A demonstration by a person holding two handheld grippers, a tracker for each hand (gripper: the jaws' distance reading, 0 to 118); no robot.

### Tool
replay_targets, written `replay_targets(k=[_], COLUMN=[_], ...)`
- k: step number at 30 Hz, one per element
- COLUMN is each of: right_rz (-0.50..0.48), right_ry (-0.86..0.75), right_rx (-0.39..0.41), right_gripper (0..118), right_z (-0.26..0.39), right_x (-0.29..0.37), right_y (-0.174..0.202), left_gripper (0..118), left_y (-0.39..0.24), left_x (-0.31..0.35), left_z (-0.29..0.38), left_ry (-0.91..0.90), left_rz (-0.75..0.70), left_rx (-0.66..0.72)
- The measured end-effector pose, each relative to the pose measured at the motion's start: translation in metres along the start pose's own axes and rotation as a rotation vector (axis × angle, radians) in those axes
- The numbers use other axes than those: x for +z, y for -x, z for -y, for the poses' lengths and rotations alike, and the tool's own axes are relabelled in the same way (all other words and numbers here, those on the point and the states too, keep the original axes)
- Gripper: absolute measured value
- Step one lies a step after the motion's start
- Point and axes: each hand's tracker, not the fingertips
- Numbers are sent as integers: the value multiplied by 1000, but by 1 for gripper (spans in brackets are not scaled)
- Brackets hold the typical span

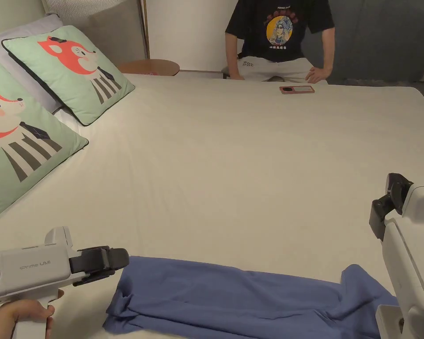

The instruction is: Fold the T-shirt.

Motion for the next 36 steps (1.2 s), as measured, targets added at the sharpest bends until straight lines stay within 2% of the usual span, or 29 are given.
replay_targets(k=[1, 2, 3, 6, 7, 12, 14, 18, 20, 22, 23, 25, 30, 33, 36], right_rz=[0, 2, 3, 12, 16, 31, 40, 44, 46, 47, 46, 45, 28, 17, 12], right_ry=[5, 11, 15, 27, 31, 52, 60, 71, 71, 70, 70, 70, 67, 57, 53], right_rx=[0, 1, 3, 11, 9, 6, 10, 17, 18, 19, 18, 12, 9, 7, 5], right_gripper=[1, 1, 1, 1, 1, 1, 1, 1, 1, 1, 1, 1, 1, 1, 1], right_z=[1, 2, 4, 12, 15, 26, 28, 28, 32, 33, 33, 33, 28, 28, 26], right_x=[-1, -2, -3, -7, -9, -13, -14, -13, -14, -15, -16, -15, -13, -12, -9], right_y=[0, 0, 0, -4, -6, -11, -13, -15, -16, -17, -18, -18, -15, -14, -13], left_gripper=[51, 66, 74, 76, 76, 76, 70, 46, 11, 8, 7, 6, 6, 6, 6], left_y=[10, 19, 33, 51, 17, 17, 9, -9, 3, -6, 11, -2, -4, 7, 4], left_x=[0, 0, -3, -8, -6, -26, -37, -46, -45, -44, -45, -40, -13, 9, 28], left_z=[2, 1, 0, 1, 9, 27, 38, 47, 34, 38, 24, 22, -1, -15, -18], left_ry=[-10, 2, 20, 23, 29, 119, 159, 150, 150, 154, 153, 141, 138, 108, 76], left_rz=[-6, -8, 6, 21, 25, 23, 43, 17, 9, 1, -6, -48, -50, -151, -224], left_rx=[7, 33, 104, 173, 154, 159, 152, 82, 111, 97, 79, -6, -44, -92, -76])
